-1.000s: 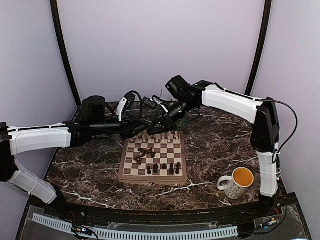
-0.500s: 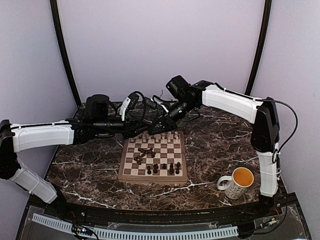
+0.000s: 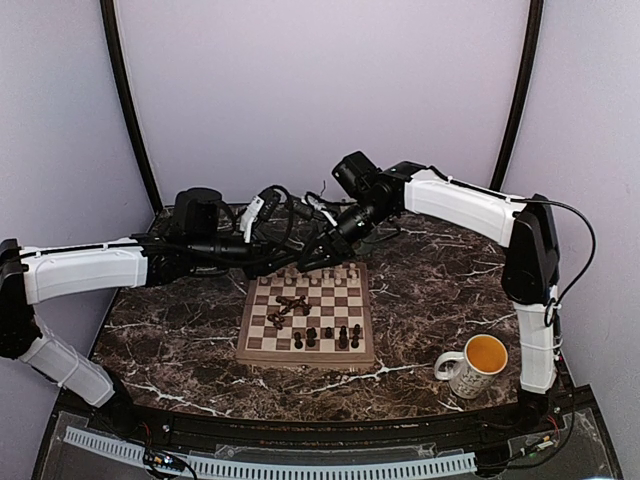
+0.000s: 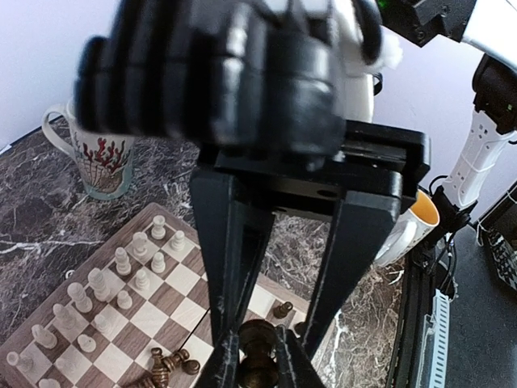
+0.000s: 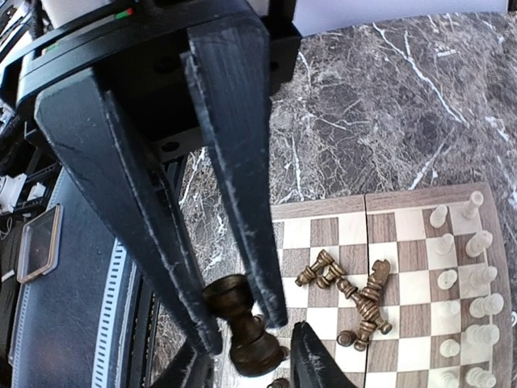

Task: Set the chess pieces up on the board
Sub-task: Pass from the right arm to the left, then place the rook at h8.

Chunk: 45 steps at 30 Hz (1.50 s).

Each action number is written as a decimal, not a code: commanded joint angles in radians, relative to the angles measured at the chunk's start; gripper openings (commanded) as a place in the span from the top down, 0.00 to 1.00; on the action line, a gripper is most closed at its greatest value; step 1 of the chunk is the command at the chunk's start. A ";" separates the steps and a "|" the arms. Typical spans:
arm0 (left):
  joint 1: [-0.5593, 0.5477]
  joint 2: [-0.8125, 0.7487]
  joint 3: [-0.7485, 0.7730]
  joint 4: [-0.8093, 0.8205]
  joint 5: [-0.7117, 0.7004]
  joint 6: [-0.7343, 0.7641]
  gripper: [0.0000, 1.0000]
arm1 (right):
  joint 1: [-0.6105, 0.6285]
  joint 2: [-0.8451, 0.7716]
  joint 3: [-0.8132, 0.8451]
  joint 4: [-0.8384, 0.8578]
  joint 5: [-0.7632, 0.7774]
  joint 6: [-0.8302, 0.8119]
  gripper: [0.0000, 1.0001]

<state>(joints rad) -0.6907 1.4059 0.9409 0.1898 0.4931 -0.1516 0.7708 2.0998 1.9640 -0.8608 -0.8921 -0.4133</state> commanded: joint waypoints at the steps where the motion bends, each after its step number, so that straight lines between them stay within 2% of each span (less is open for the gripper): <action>1: -0.003 -0.042 0.051 -0.185 -0.080 0.077 0.85 | -0.009 -0.070 -0.070 0.032 0.060 -0.022 0.62; 8: -0.004 -0.092 0.072 -0.474 -0.203 0.162 0.85 | -0.070 -0.170 -0.303 0.103 0.153 -0.053 0.59; 15: -0.014 -0.119 0.045 -0.619 -0.247 0.130 0.85 | -0.118 -0.225 -0.460 0.191 0.212 -0.047 0.59; 21: -0.055 -0.038 0.045 -0.716 -0.286 0.114 0.84 | -0.118 -0.211 -0.443 0.195 0.242 -0.038 0.59; 29: -0.133 0.062 0.044 -0.749 -0.366 0.117 0.84 | -0.117 -0.199 -0.433 0.184 0.233 -0.039 0.59; 45: -0.150 0.116 0.028 -0.796 -0.427 0.120 0.84 | -0.117 -0.187 -0.425 0.178 0.221 -0.044 0.59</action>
<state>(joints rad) -0.8360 1.5249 0.9813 -0.5785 0.0856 -0.0334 0.6479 1.9182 1.5089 -0.6952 -0.6571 -0.4545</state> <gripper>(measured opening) 0.160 0.412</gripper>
